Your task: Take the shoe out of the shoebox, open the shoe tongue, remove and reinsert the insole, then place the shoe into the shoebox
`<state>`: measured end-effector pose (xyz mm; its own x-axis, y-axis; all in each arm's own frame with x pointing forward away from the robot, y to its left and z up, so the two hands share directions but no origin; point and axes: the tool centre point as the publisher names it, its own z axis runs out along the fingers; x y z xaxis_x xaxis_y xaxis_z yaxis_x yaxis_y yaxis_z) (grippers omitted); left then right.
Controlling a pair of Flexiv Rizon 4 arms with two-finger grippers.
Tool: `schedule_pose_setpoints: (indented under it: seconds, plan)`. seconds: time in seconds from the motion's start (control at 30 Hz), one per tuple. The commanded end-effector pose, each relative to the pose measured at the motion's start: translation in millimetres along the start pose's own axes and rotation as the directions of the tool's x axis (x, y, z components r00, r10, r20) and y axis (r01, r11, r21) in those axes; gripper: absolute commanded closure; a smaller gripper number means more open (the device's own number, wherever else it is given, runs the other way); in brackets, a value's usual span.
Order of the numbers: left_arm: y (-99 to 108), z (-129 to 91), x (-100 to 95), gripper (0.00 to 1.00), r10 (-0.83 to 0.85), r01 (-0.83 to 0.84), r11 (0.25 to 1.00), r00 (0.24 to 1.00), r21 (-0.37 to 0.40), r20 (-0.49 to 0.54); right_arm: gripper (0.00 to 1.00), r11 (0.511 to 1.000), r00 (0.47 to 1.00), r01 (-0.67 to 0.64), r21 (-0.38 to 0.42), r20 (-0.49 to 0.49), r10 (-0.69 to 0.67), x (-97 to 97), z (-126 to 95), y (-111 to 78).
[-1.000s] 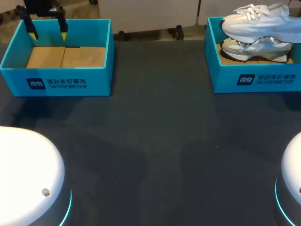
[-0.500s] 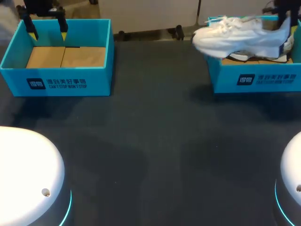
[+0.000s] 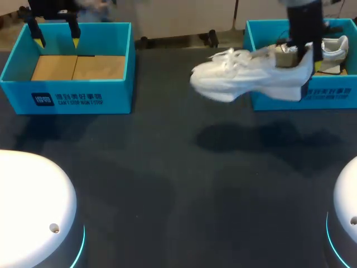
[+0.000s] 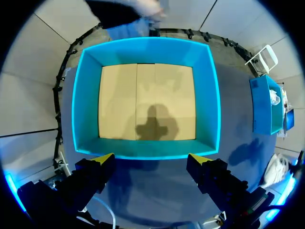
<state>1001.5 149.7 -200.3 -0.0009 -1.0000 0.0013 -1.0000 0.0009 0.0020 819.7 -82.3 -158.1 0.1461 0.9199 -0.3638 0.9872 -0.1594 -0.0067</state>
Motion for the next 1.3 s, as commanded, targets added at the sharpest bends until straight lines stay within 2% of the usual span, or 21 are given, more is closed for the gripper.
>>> schedule_pose_setpoints:
  seconds: [0.03, 0.17, 0.3, 0.63, 0.7, 1.3]
  plan:
    - [0.4, -0.2, -0.1, 0.0, -0.001, 0.001, 1.0, 1.0, 0.0, 0.001, 1.0, 0.995, 1.0, 0.001, -0.103, 0.017, 0.0, 27.1, -3.6, -50.4]
    - [0.4, -0.2, -0.1, 0.0, -0.001, 0.001, 1.0, 1.0, 0.0, 0.001, 1.0, 0.995, 1.0, 0.012, -0.104, 0.022, -0.009, 44.0, -3.0, -73.7]
    - [0.4, -0.2, -0.1, 0.0, -0.001, 0.001, 1.0, 1.0, 0.0, 0.001, 1.0, 0.995, 0.999, -0.029, -0.097, -0.017, 0.027, 57.3, 2.9, -99.1]
    - [0.4, -0.2, -0.1, 0.0, -0.001, 0.001, 1.0, 1.0, 0.0, 0.001, 1.0, 0.999, 0.999, -0.03, -0.044, -0.024, 0.029, 80.0, 20.3, -133.8]
    - [0.4, -0.2, -0.1, 0.0, -0.001, 0.001, 1.0, 1.0, 0.0, 0.001, 1.0, 0.999, 0.998, -0.042, -0.023, -0.037, 0.041, 82.1, 21.2, -137.4]
    - [0.4, -0.2, -0.1, 0.0, -0.001, 0.001, 1.0, 1.0, 0.0, 0.001, 1.0, 0.999, 0.998, -0.042, -0.023, -0.037, 0.041, 82.1, 21.2, -137.4]
